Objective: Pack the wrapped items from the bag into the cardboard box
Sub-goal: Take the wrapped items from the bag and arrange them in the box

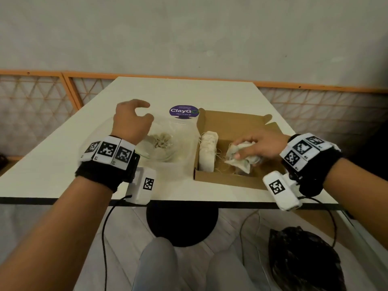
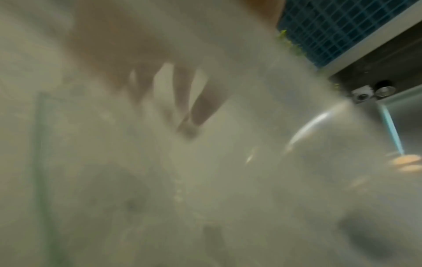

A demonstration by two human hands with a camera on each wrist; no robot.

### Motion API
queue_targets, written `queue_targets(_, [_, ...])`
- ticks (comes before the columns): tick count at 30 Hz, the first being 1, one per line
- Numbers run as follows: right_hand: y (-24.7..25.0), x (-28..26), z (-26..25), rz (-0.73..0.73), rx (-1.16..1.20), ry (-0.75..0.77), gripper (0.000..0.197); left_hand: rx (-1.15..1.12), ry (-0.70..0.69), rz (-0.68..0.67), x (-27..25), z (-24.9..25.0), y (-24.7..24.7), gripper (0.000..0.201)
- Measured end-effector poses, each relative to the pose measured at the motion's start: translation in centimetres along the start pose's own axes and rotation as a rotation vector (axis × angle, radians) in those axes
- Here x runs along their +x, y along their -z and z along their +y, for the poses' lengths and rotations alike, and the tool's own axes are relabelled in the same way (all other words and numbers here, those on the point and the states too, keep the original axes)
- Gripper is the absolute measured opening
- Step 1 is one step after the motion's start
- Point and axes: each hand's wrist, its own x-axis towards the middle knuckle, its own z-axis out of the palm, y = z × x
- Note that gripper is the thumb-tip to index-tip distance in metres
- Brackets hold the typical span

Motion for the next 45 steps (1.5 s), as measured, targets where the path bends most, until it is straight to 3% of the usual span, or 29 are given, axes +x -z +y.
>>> queue_targets(2, [-0.2, 0.0, 1.1, 0.006, -0.183, -0.018, 0.041, -0.028, -0.127, 0.082, -0.5, 1.3, -0.7, 0.030])
queue_targets(4, [0.7, -0.3, 1.8, 0.110, -0.289, -0.002, 0.049, -0.126, -0.193, 0.090, -1.3, 2.9, -1.5, 0.027])
queue_targets(7, [2.6, -1.1, 2.3, 0.263, -0.336, 0.030, 0.044, -0.339, -0.206, -0.026, -3.0, 5.5, -3.0, 0.023])
queue_targets(9, [2.7, -1.8, 2.4, 0.291, -0.342, 0.046, 0.043, -0.423, -0.206, -0.149, -4.2, 7.0, -4.1, 0.023])
queue_targets(13, [0.4, -2.3, 2.1, 0.204, -0.294, 0.149, 0.040, -0.495, -0.139, -0.374, -5.7, 8.7, -6.7, 0.023])
queue_targets(16, [-2.0, -1.7, 1.8, 0.113, -0.293, 0.302, 0.032, -0.497, -0.064, -0.426, -5.9, 8.4, -8.8, 0.022])
queue_targets(19, [-3.5, -1.1, 1.7, -0.008, -0.319, 0.407, 0.040, -0.467, 0.015, -0.429, -6.0, 6.5, -10.7, 0.021])
queue_targets(21, [-3.5, -1.1, 1.7, -0.050, -0.363, 0.391, 0.039, -0.419, 0.038, -0.408, -6.2, 5.2, -11.6, 0.020])
queue_targets(25, [-2.5, -1.2, 2.3, -0.004, -0.560, 0.267, 0.034, -0.355, 0.049, -0.400, -6.6, 3.6, -12.6, 0.029])
queue_targets(28, [-2.0, -1.2, 3.5, 0.025, -0.575, 0.178, 0.029, -0.399, 0.057, -0.351, -7.0, 2.9, -13.1, 0.030])
queue_targets(33, [-1.2, -1.3, 4.8, 0.132, -0.378, 0.103, 0.012, -0.511, -0.059, -0.164, -8.3, 3.0, -13.3, 0.031])
queue_targets(36, [-0.5, -1.7, 5.1, 0.225, 0.187, 0.139, 0.011, -0.581, -0.124, -0.091, -8.3, 3.4, -13.1, 0.033])
queue_targets(39, [0.0, -1.3, 5.0, 0.336, 0.677, 0.146, 0.007, -0.618, -0.143, -0.194, -8.0, 3.6, -12.9, 0.029])
queue_targets(42, [-0.4, -0.7, 4.5, 0.410, 0.710, 0.138, 0.013, -0.650, -0.077, -0.415, -8.2, 3.9, -12.9, 0.024])
queue_targets(45, [-1.1, -0.4, 3.5, 0.415, 0.756, 0.127, 0.019, -0.676, -0.007, -0.509, -8.6, 3.8, -13.0, 0.029])
